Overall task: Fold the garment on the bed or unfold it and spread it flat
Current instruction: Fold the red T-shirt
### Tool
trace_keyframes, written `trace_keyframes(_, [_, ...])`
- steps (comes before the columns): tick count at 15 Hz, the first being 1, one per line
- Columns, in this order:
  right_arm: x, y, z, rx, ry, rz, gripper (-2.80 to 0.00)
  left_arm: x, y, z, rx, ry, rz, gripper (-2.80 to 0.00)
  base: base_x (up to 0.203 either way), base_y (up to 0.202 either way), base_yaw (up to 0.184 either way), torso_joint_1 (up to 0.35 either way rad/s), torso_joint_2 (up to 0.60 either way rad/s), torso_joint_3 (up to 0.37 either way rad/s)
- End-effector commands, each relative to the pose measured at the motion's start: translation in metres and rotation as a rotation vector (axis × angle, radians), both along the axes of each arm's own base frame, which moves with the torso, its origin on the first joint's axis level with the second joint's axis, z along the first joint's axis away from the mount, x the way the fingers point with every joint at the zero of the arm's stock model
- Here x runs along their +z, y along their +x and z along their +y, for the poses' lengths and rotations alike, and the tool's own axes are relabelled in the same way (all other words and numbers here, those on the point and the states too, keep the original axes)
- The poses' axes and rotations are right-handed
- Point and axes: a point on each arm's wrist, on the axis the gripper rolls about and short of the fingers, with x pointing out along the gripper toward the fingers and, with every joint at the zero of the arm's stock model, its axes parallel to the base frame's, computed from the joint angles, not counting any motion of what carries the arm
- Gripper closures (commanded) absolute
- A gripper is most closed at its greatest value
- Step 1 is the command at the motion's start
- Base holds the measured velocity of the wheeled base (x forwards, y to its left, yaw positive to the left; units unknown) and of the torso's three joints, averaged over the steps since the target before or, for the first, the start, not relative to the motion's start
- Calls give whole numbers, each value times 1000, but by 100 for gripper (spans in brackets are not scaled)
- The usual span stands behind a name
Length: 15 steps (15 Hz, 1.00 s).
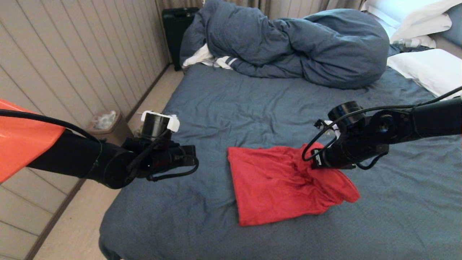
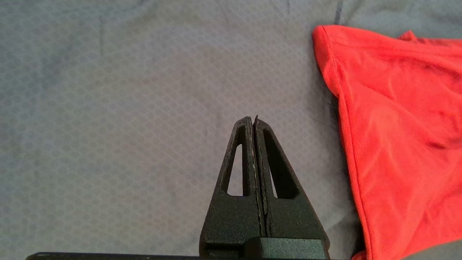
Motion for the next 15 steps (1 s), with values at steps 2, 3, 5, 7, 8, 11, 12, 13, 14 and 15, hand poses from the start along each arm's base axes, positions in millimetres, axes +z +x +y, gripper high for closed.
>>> trace_keyframes(2, [19,-7,33,86,5,-36,0,-1,-2,2,4,-1,3,0,0,0,0,0,0,0])
trace_keyframes(3, [22,-9,44,114,2,-38,0,-1,-3,2,-1,-3,4,0,0,0,0,0,0,0])
trace_keyframes(5, [27,-12,67,168,-4,-48,0,-2,-5,3,-15,-13,7,0,0,0,0,0,0,0])
trace_keyframes(7, [21,-12,92,221,-19,-35,0,-4,-8,5,-16,-12,11,0,0,0,0,0,0,0])
trace_keyframes(8, [17,-10,104,240,-34,-26,0,-4,-9,5,-18,-13,10,0,0,0,0,0,0,0])
trace_keyframes(11, [11,-13,133,301,-50,-12,0,-7,-11,5,-22,-16,8,0,0,0,0,0,0,0])
trace_keyframes(12, [12,-14,139,316,-51,-13,0,-6,-11,5,-22,-16,6,0,0,0,0,0,0,0])
trace_keyframes(13, [14,-14,144,326,-51,-16,0,-6,-11,5,-22,-16,8,0,0,0,0,0,0,0])
trace_keyframes(14, [16,-15,147,334,-52,-14,0,-7,-11,6,-21,-15,10,0,0,0,0,0,0,0])
trace_keyframes(15, [17,-17,151,347,-56,-4,0,-8,-11,6,-23,-14,12,0,0,0,0,0,0,0])
